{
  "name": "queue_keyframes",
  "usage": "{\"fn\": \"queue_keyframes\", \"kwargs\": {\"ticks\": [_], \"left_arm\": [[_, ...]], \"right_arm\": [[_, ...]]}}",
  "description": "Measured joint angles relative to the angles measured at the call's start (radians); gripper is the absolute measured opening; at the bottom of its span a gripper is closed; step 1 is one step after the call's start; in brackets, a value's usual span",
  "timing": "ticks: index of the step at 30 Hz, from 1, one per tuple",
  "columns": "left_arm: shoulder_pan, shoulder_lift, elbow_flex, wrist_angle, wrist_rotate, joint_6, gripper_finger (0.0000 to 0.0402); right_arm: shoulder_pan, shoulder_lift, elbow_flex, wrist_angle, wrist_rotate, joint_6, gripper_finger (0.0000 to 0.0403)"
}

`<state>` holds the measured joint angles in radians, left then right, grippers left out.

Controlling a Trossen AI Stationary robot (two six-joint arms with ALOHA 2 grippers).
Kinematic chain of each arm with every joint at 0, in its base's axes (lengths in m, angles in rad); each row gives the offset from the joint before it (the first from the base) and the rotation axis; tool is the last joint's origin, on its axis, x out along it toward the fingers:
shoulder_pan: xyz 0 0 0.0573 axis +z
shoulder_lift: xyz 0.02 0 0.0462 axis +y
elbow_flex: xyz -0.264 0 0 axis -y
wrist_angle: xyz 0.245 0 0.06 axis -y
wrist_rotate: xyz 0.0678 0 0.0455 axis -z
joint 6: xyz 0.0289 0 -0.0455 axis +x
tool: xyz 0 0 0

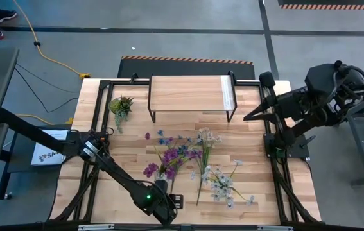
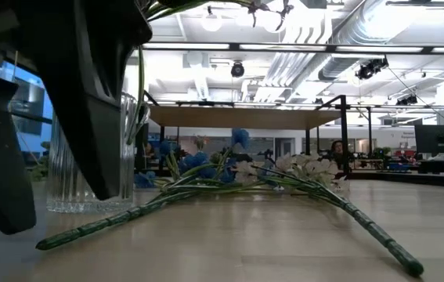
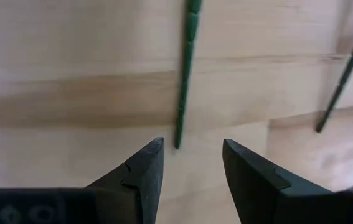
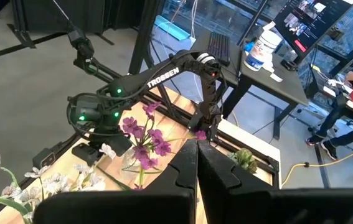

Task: Pick and place flowers into a vace then onto a shelf
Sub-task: Put the blue flowers into the left transparent vase

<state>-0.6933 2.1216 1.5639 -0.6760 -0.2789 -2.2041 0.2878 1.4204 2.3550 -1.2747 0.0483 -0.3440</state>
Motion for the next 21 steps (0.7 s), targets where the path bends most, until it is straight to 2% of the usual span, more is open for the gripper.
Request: {"fn": "queue_keyframes", "kwargs": {"ticks": [9, 21], "left_arm": [[0.006, 0.011, 0.0, -0.011, 0.005, 0.0, 0.0197], [0.007, 0.011, 0.0, -0.019, 0.076, 0.003, 0.0197]], "right_arm": [[0.0, 0.0, 0.0, 0.0, 0.002, 0.002, 0.0], [0.0, 0.0, 0.0, 0.0, 0.001, 0.002, 0.0]]}}
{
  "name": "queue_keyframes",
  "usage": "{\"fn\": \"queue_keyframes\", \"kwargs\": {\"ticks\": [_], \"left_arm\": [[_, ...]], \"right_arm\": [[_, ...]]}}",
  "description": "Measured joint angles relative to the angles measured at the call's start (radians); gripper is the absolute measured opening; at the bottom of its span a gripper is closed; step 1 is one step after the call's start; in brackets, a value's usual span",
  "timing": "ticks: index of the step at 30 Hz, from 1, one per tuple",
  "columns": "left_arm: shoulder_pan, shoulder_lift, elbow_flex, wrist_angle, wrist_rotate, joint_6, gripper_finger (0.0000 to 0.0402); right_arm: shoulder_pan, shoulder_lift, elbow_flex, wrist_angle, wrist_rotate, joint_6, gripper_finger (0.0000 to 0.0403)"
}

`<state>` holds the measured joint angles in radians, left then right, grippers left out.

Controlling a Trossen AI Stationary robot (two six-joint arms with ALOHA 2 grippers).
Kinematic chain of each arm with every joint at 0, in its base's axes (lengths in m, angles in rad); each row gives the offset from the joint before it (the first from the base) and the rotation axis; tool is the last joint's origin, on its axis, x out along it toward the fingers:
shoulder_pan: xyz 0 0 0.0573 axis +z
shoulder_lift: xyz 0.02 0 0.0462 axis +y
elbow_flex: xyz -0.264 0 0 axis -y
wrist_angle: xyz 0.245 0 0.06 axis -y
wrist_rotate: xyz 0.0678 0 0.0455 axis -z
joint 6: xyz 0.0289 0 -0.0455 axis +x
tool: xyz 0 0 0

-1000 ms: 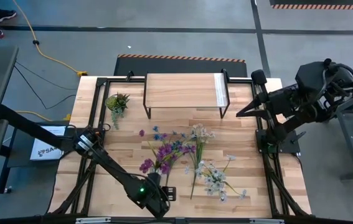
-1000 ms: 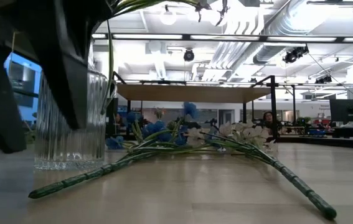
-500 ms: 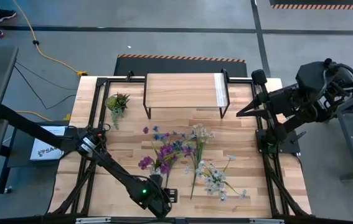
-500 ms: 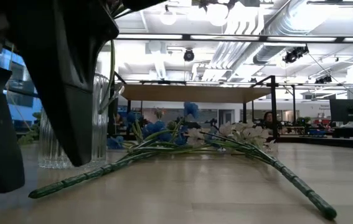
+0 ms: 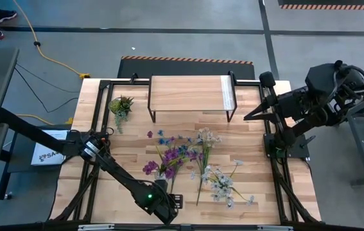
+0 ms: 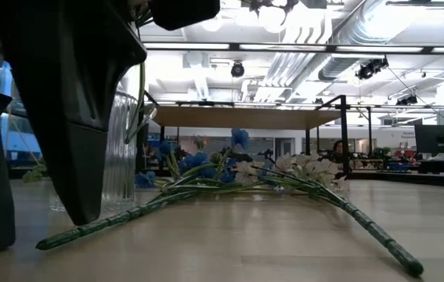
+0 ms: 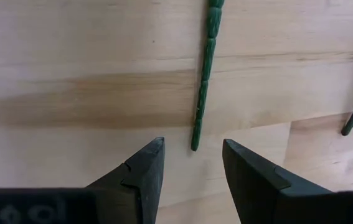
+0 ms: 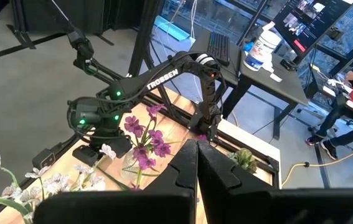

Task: Pick and place flowers into a vace then onto a shelf
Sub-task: Put the blue flowers into the left transparent vase

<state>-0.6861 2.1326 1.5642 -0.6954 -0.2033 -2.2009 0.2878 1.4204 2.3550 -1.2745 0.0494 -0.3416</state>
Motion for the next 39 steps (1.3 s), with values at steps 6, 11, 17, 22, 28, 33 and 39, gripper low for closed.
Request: {"fn": "queue_keyframes", "kwargs": {"ticks": [6, 11, 17, 22, 28, 33, 39], "left_arm": [[-0.003, 0.0, 0.0, 0.007, 0.011, 0.0, 0.0197], [-0.009, 0.0, 0.0, 0.007, 0.03, -0.016, 0.0197], [-0.008, -0.001, 0.0, 0.005, 0.026, -0.017, 0.0197], [-0.008, -0.001, 0.0, 0.004, 0.022, -0.03, 0.0197], [-0.008, -0.001, 0.0, 0.002, 0.015, -0.034, 0.0197], [-0.008, -0.001, 0.0, -0.007, -0.021, -0.056, 0.0177], [-0.007, 0.0, 0.0, 0.007, -0.052, -0.045, 0.0132]], "right_arm": [[0.0, 0.0, 0.0, 0.0, 0.0, 0.0, 0.0], [0.0, 0.0, 0.0, 0.0, 0.0, 0.0, 0.0], [0.0, 0.0, 0.0, 0.001, 0.0, 0.0, 0.0], [0.0, 0.0, 0.0, 0.001, 0.0, 0.0, 0.0], [0.0, 0.008, 0.0, 0.009, -0.002, 0.0, 0.0], [0.0, 0.024, 0.0, 0.009, -0.006, 0.0, 0.0], [0.0, 0.041, 0.0, 0.008, -0.007, -0.004, 0.0]]}}
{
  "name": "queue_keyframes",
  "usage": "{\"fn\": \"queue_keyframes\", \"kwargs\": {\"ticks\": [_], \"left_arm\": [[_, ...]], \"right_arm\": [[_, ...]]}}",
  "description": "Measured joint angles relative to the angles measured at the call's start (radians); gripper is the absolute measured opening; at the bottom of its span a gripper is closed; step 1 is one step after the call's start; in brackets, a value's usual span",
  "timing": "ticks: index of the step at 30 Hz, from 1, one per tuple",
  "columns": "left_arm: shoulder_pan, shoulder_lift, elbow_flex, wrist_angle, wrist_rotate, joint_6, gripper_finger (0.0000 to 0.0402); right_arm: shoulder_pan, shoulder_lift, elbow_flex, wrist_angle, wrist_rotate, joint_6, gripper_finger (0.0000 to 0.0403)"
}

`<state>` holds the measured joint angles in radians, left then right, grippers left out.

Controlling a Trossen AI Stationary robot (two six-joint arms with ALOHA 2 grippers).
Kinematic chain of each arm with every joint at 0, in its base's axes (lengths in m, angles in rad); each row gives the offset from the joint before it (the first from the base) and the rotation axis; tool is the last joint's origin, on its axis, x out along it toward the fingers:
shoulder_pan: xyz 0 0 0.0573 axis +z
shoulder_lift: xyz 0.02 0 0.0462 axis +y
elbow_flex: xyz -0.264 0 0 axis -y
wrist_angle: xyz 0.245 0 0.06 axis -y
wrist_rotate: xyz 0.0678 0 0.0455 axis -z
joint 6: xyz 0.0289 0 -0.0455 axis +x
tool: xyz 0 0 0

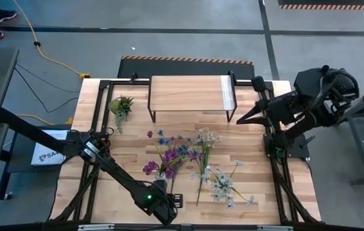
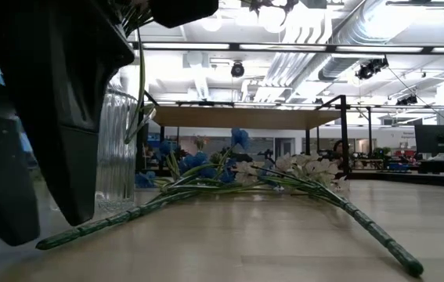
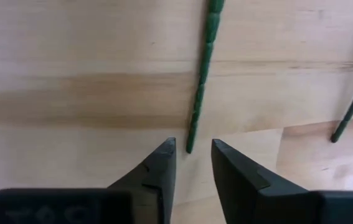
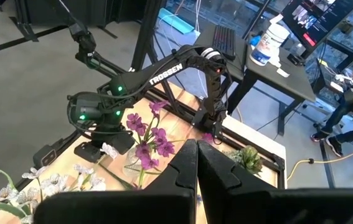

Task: Pick and place flowers into a vace then onto a shelf
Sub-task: Put the blue flowers into the left transparent vase

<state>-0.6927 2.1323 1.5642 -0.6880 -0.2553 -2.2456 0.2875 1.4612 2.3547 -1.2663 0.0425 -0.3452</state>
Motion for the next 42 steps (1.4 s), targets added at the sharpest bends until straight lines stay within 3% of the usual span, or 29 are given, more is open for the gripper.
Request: {"fn": "queue_keyframes", "kwargs": {"ticks": [8, 42], "left_arm": [[-0.001, 0.0, 0.0, 0.004, -0.001, 0.034, 0.01], [0.018, 0.026, 0.001, 0.012, 0.012, 0.065, 0.0099]], "right_arm": [[0.0, -0.002, -0.001, 0.013, -0.001, -0.004, 0.0], [0.0, -0.003, 0.0, 0.014, -0.002, -0.004, 0.0]]}}
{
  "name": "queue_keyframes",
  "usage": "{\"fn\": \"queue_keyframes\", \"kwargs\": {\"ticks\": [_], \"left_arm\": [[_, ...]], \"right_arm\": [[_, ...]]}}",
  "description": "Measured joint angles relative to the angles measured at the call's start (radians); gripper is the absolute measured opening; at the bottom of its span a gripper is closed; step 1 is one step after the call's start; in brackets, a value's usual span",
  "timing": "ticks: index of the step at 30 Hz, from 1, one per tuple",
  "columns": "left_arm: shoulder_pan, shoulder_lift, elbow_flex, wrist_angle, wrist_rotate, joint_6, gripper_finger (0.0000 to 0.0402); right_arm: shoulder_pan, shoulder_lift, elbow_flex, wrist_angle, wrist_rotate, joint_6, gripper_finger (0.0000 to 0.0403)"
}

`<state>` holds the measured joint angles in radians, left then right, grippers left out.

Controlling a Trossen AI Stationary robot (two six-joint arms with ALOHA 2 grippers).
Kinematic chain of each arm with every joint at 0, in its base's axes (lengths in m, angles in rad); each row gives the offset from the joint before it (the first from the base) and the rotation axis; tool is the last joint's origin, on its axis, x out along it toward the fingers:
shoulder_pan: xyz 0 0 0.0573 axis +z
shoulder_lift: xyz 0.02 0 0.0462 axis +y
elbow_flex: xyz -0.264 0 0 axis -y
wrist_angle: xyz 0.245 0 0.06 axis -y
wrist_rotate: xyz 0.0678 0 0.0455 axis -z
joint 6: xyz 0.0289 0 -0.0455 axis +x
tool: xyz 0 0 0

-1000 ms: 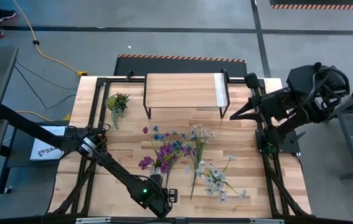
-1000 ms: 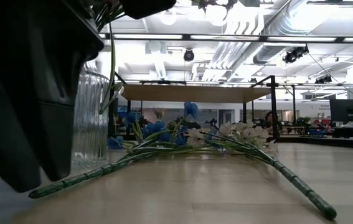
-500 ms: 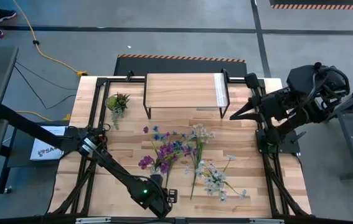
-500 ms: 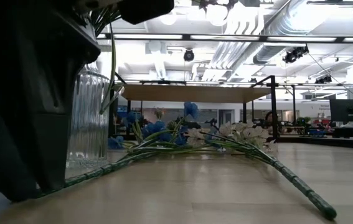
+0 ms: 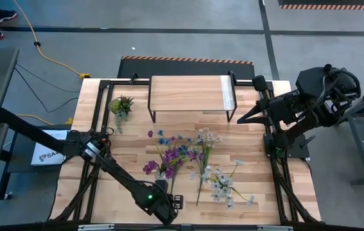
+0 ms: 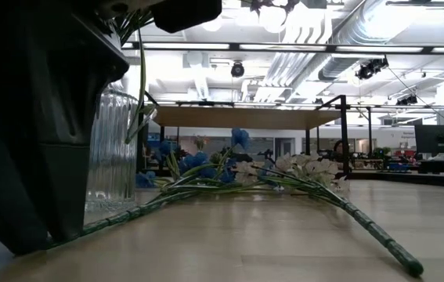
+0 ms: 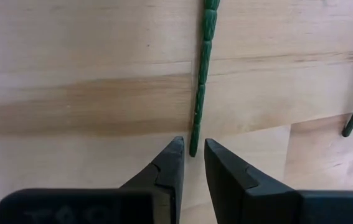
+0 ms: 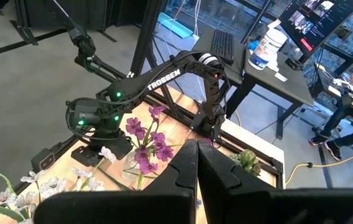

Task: Pick and place flowers into a vace then onto a shelf
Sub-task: Put the blue flowers into the left transparent vase

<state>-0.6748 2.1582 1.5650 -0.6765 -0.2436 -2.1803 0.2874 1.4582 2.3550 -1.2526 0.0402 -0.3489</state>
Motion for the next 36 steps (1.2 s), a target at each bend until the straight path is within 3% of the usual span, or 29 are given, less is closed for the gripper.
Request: {"fn": "queue_keyframes", "kwargs": {"ticks": [21, 31, 36], "left_arm": [[0.015, 0.001, 0.0, -0.01, 0.051, 0.028, 0.0098], [0.014, 0.001, 0.0, -0.009, 0.045, 0.028, 0.0028], [0.014, 0.001, -0.001, -0.005, 0.043, 0.026, 0.0032]], "right_arm": [[0.0, 0.0, 0.0, 0.0, 0.0, -0.011, 0.0], [0.0, 0.0, 0.0, 0.0, 0.0, -0.011, 0.0], [0.0, 0.0, 0.0, 0.0, 0.0, -0.011, 0.0]]}}
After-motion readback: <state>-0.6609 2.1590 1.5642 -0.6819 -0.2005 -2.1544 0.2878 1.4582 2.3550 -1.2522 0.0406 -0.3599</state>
